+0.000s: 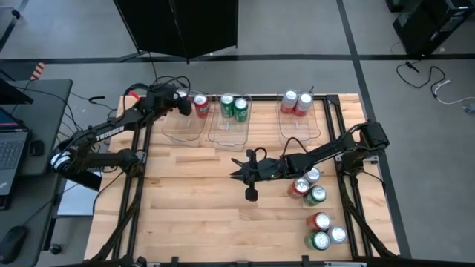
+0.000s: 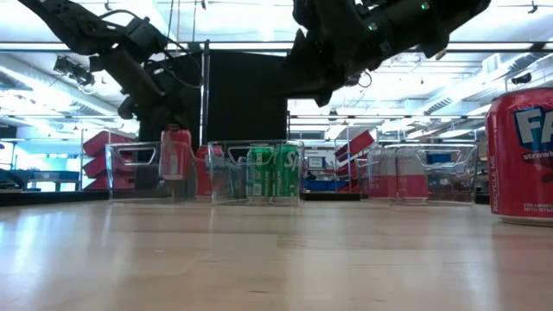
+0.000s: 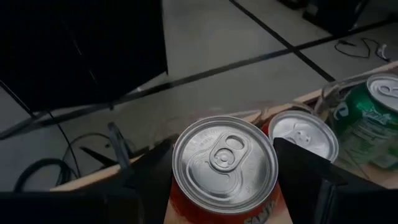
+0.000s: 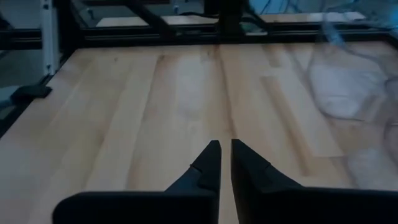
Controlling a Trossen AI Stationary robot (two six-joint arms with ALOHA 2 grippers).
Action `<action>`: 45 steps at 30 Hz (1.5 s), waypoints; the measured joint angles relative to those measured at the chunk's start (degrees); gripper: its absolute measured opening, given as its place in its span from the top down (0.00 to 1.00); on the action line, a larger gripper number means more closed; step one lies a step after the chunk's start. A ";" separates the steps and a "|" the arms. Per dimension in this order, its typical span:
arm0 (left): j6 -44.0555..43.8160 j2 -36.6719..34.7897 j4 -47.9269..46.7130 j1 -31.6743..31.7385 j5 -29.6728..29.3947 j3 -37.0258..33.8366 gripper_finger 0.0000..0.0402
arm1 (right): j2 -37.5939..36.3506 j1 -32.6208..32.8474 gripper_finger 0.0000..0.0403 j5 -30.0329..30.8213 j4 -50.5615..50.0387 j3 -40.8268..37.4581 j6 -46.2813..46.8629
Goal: Sort soda cans
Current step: Put the left red soda can into the left transparent bin, then adjust the left and center transparent bins
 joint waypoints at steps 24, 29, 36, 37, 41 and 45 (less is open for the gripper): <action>0.52 8.73 17.48 -0.35 1.03 -7.06 0.26 | -0.65 -1.04 0.91 0.31 0.57 0.00 -0.83; 1.66 8.37 17.74 -0.37 0.99 -6.29 0.20 | -0.65 -1.04 0.87 0.32 0.56 0.00 -0.24; 5.13 7.29 16.32 -0.37 -0.19 -4.26 0.19 | -0.65 -1.09 0.76 0.41 0.54 0.00 0.08; 5.49 6.71 15.73 -0.39 -0.20 -3.62 0.20 | -0.65 -1.13 0.74 0.84 0.54 0.00 -0.12; 9.36 1.37 13.90 -1.75 3.26 -2.54 0.27 | -0.65 -1.36 0.71 4.67 -0.09 0.00 -1.93; 15.18 -7.15 7.64 -5.18 12.15 -2.56 0.44 | -0.65 -2.86 0.77 7.07 -5.68 0.00 -0.08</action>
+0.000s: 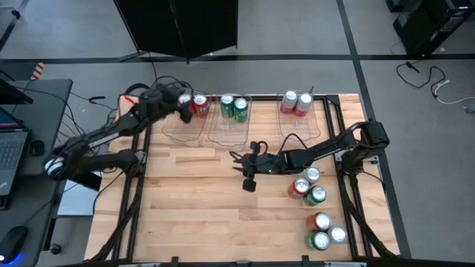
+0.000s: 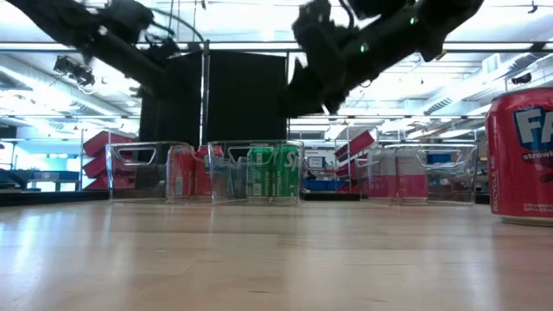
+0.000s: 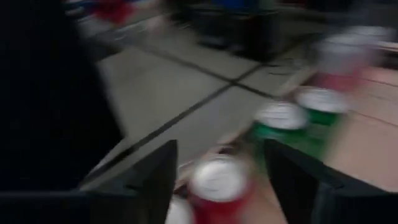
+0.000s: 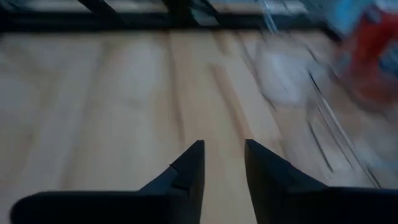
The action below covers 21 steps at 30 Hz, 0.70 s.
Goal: Sort soda cans
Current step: Adjust the left and center transparent bins
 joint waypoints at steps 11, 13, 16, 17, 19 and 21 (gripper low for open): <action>-0.95 -14.49 -23.27 -16.70 18.57 -0.04 0.97 | 0.01 -7.86 0.98 0.41 -9.85 0.00 2.87; -3.62 -13.99 -23.40 -19.83 18.34 -0.04 0.98 | 0.01 -9.75 0.98 0.27 -11.33 0.00 2.87; -5.69 -11.84 -24.51 -24.29 17.32 -0.04 0.98 | 0.01 -11.78 0.99 0.00 -12.36 0.02 2.18; -6.66 -10.87 -25.14 -25.63 15.88 -0.04 0.99 | 0.01 -12.37 0.99 -0.26 -12.41 0.02 1.78; -8.41 -8.33 -28.04 -27.84 11.21 -0.04 0.99 | 0.01 -13.36 1.00 -0.17 -12.39 0.02 1.03; -10.21 -5.33 -31.18 -29.37 4.61 -0.08 0.99 | 0.03 -14.07 1.00 0.16 -12.38 0.02 0.49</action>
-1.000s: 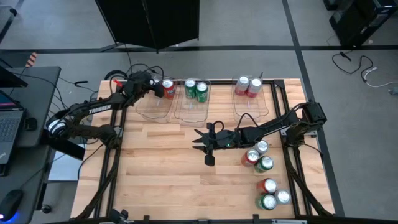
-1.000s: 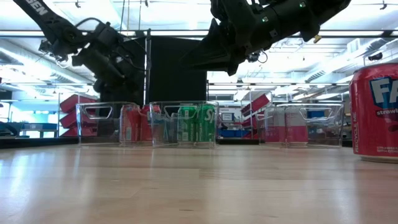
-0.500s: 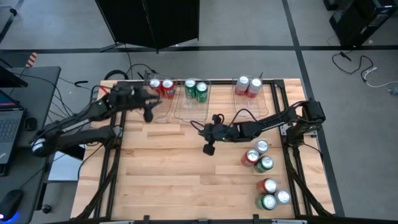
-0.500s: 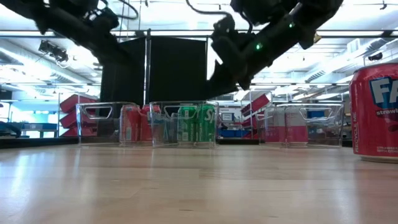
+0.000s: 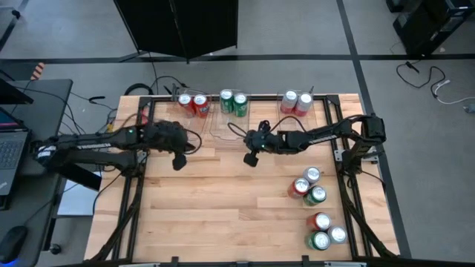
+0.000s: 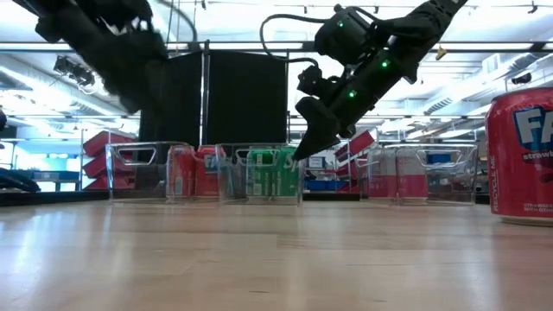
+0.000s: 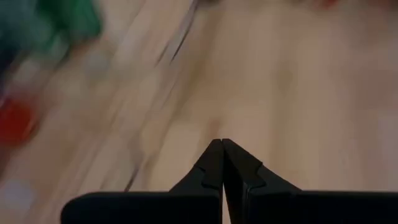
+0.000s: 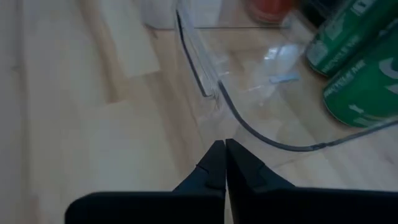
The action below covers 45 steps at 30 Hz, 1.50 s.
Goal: Sort soda cans
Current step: Adjust the left and center transparent bins, then put the top pink white soda can into the right transparent bin
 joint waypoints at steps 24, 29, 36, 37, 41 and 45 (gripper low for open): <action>3.39 24.28 19.44 -0.88 -21.30 -0.02 1.00 | -5.24 2.96 0.96 0.03 -4.35 -0.02 0.99; 3.63 17.34 19.89 -2.68 -23.18 -0.08 1.00 | -13.46 6.30 0.87 0.03 -10.95 -0.01 4.01; 4.85 8.88 19.98 -6.29 -20.61 0.01 1.00 | -22.78 15.49 0.60 0.03 -29.32 2.79 13.06; 4.87 8.29 19.39 -6.51 -20.17 0.01 1.00 | -23.22 16.85 0.55 0.03 -32.49 3.91 14.74; 4.86 6.36 18.51 -8.19 -19.19 0.01 1.00 | -22.94 21.34 0.40 0.07 -47.65 9.89 23.39; 4.72 5.40 18.55 -9.98 -18.73 0.01 1.00 | -22.28 24.11 0.32 -0.02 -66.28 14.65 39.91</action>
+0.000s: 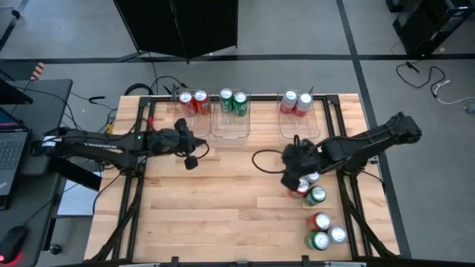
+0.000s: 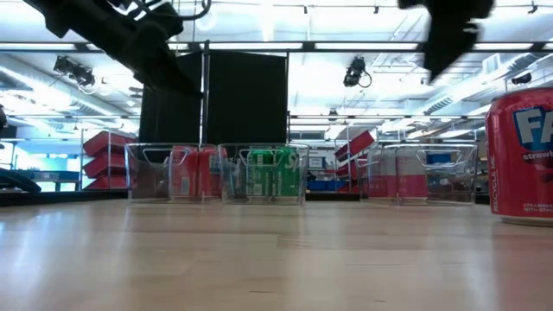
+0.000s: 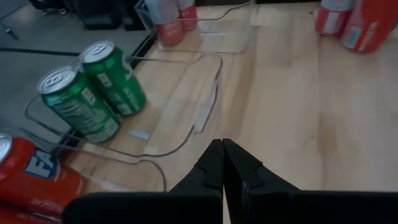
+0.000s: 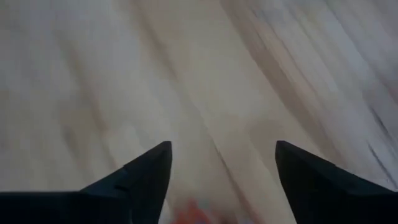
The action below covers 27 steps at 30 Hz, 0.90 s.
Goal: Sort soda cans
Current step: Put the top pink white soda can into the right transparent bin
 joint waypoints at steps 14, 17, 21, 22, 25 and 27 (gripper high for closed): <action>0.23 0.07 -1.65 -1.91 0.02 -0.02 1.00 | 0.23 2.03 0.28 -10.77 -21.92 -0.46 30.64; 0.26 0.09 -2.33 -1.91 0.02 -0.02 1.00 | 0.23 2.01 0.27 -11.02 -21.63 -1.19 33.37; 0.26 0.09 -3.38 -1.91 0.00 -0.02 1.00 | 0.21 2.00 0.25 -13.55 -17.70 -3.80 35.60; 0.28 0.09 -3.45 -1.91 0.00 -0.02 1.00 | 0.21 2.00 0.24 -14.08 -16.92 -4.60 36.17; 0.31 0.09 -3.46 -1.91 0.00 -0.02 1.00 | 0.21 2.00 0.22 -14.39 -15.35 -6.68 37.77; 0.33 0.09 -3.46 -1.91 0.00 -0.02 1.00 | 0.06 2.00 0.21 -14.40 -15.66 -8.04 38.25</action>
